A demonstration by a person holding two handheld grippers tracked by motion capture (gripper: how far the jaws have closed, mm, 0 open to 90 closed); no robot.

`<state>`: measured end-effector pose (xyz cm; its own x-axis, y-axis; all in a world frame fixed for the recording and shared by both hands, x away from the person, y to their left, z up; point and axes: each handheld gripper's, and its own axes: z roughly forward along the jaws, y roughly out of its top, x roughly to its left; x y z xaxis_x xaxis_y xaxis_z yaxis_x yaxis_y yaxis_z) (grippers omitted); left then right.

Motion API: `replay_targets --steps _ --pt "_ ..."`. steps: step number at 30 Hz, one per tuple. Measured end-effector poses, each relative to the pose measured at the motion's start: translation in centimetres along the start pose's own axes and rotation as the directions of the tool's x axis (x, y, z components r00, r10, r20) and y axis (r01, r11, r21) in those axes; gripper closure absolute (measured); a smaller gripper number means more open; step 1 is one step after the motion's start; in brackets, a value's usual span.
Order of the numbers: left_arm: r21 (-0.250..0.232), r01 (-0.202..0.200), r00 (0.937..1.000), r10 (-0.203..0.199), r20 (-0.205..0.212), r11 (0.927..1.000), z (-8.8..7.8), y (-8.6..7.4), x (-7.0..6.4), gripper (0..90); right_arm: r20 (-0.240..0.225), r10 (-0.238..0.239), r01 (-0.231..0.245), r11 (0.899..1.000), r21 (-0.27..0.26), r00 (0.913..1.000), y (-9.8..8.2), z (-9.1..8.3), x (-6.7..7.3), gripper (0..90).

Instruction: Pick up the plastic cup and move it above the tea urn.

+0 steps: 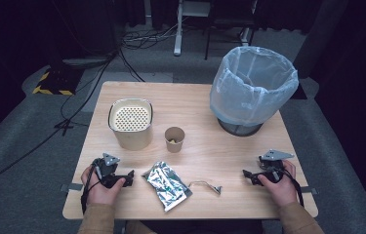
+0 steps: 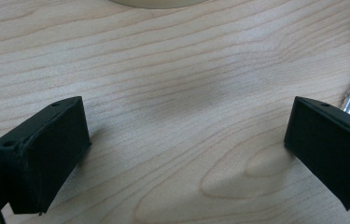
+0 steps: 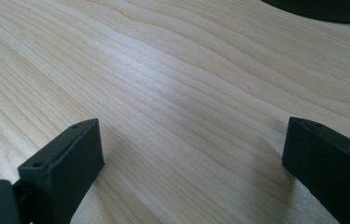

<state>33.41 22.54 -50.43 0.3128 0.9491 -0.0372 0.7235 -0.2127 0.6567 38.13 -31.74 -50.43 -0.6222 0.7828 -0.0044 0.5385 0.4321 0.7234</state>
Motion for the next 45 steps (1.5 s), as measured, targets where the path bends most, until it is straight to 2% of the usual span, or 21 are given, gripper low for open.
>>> replay_targets --steps 3,7,10,11,15,18,23,31,36,38,43,45 --pt "-0.017 0.010 0.9999 -0.010 -0.014 0.9998 -0.2 -0.1 0.1 5.5 0.000 0.000 0.000 1.000 -0.001 1.0000 0.0 0.0 0.0 5.4" --pt "-0.025 0.022 0.9996 -0.022 -0.019 0.9995 -0.4 -0.1 0.2 16.0 -0.003 -0.010 0.010 1.000 -0.006 0.9999 0.0 -0.1 0.0 7.6" --pt "-0.019 0.029 0.9995 -0.029 -0.012 0.9994 -0.6 -0.1 0.2 16.1 -0.007 -0.007 0.007 1.000 -0.024 1.0000 0.0 -0.2 0.0 19.0" --pt "-0.011 0.027 0.9996 -0.027 -0.004 0.9996 -0.7 0.0 0.2 16.5 -0.005 -0.006 0.006 1.000 -0.027 1.0000 0.0 -0.3 0.0 20.0" --pt "-0.014 0.022 0.9997 -0.022 0.000 0.9997 -0.9 0.0 0.2 17.9 -0.017 0.007 -0.007 1.000 -0.029 0.9998 0.3 -0.6 0.1 21.0" --pt "-0.029 0.026 0.9996 -0.025 0.009 0.9992 -1.4 0.1 0.1 19.2 -0.024 -0.021 0.019 0.998 -0.052 0.9995 1.1 -1.2 0.4 21.5" --pt "-0.036 0.012 0.9999 -0.012 0.010 0.9993 -1.9 0.2 -0.2 19.7 -0.039 -0.038 0.036 0.998 -0.059 0.9985 1.8 -1.2 0.7 21.3" --pt "-0.036 0.002 0.9998 -0.002 0.019 0.9994 -2.2 0.3 -0.5 20.1 -0.037 -0.048 0.046 0.997 -0.061 0.9981 1.9 -1.3 0.7 21.0" --pt "-0.044 -0.026 0.9993 0.027 0.026 0.9987 -2.7 1.0 -1.2 20.1 -0.037 -0.037 0.035 0.997 -0.069 0.9986 1.8 -1.4 0.8 21.0" --pt "-0.059 -0.038 0.9981 0.041 0.045 0.9975 -2.9 1.7 -1.8 19.9 -0.034 -0.046 0.044 0.997 -0.063 0.9984 1.7 -1.4 0.7 21.0" --pt "-0.065 -0.072 0.9962 0.075 0.044 0.9952 -3.1 2.5 -2.6 19.8 -0.032 -0.039 0.038 0.998 -0.058 0.9987 1.4 -1.6 0.6 20.9" --pt "-0.077 -0.083 0.9945 0.087 0.057 0.9936 -3.0 3.3 -3.2 19.9 -0.027 -0.038 0.037 0.998 -0.060 0.9989 1.3 -1.7 0.6 20.9"
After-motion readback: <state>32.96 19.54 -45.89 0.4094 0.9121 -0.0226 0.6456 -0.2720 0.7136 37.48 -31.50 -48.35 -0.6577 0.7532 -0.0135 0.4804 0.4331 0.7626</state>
